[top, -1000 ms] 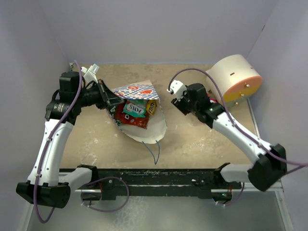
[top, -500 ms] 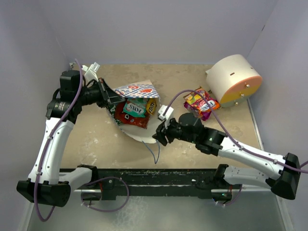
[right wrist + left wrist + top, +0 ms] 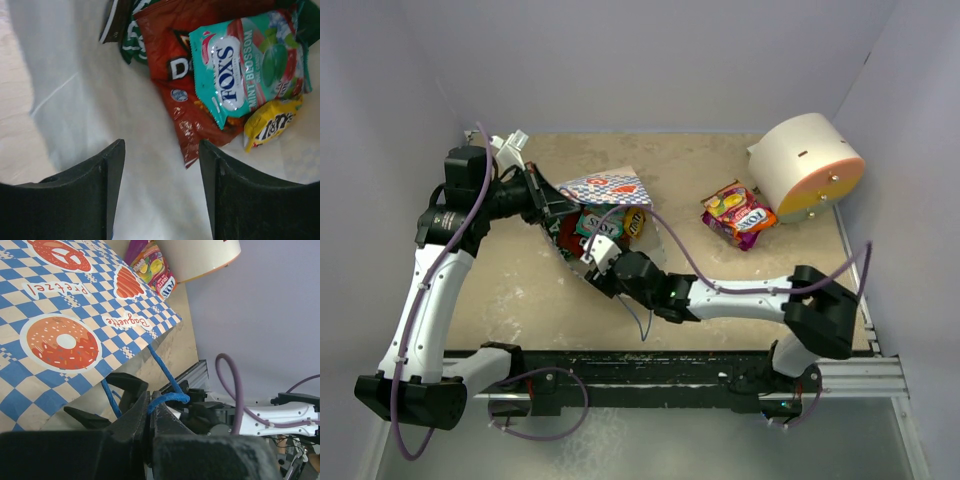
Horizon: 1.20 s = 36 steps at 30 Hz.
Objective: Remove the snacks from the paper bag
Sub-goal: Take out the snack from the paper bag.
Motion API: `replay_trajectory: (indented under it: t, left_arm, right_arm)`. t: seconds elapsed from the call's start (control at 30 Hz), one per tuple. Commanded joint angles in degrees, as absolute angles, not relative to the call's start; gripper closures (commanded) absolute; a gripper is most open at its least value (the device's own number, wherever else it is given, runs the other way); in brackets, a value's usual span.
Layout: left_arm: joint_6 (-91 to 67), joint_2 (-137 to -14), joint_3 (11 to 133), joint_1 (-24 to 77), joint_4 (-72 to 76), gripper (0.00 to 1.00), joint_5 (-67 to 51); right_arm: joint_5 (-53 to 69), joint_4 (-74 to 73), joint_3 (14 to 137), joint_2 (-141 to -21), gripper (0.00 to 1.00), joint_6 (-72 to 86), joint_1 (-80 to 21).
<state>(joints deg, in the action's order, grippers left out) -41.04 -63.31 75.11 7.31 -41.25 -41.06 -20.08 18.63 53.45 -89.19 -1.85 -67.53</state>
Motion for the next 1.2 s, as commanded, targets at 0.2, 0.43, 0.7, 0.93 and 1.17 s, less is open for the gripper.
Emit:
replay_trajectory:
  t: [0.2, 0.43, 0.7, 0.93, 1.17]
  left_arm:
    - [-37.5, -63.6, 79.0, 7.6, -45.7, 1.00, -44.0]
    - [-37.2, -63.4, 80.2, 7.6, -48.1, 1.00, -44.0]
    - [-36.6, -62.8, 80.2, 7.6, -50.8, 1.00, -43.1]
    - [-36.5, -62.4, 79.7, 7.6, -51.5, 1.00, -42.5]
    - [-36.6, -63.0, 80.3, 7.6, -51.1, 1.00, -42.2]
  right_arm:
    - [-23.0, 50.6, 56.5, -103.6, 0.39, -20.0, -63.8]
    - [-25.1, 60.3, 64.4, -116.6, 0.24, -25.9, -62.3]
    - [-30.6, 61.0, 73.8, -125.9, 0.22, -29.1, -58.7]
    - [-30.6, 60.7, 76.2, -129.7, 0.40, -30.1, -56.2]
    - [-26.2, 52.4, 73.2, -122.3, 0.85, -27.3, -56.2]
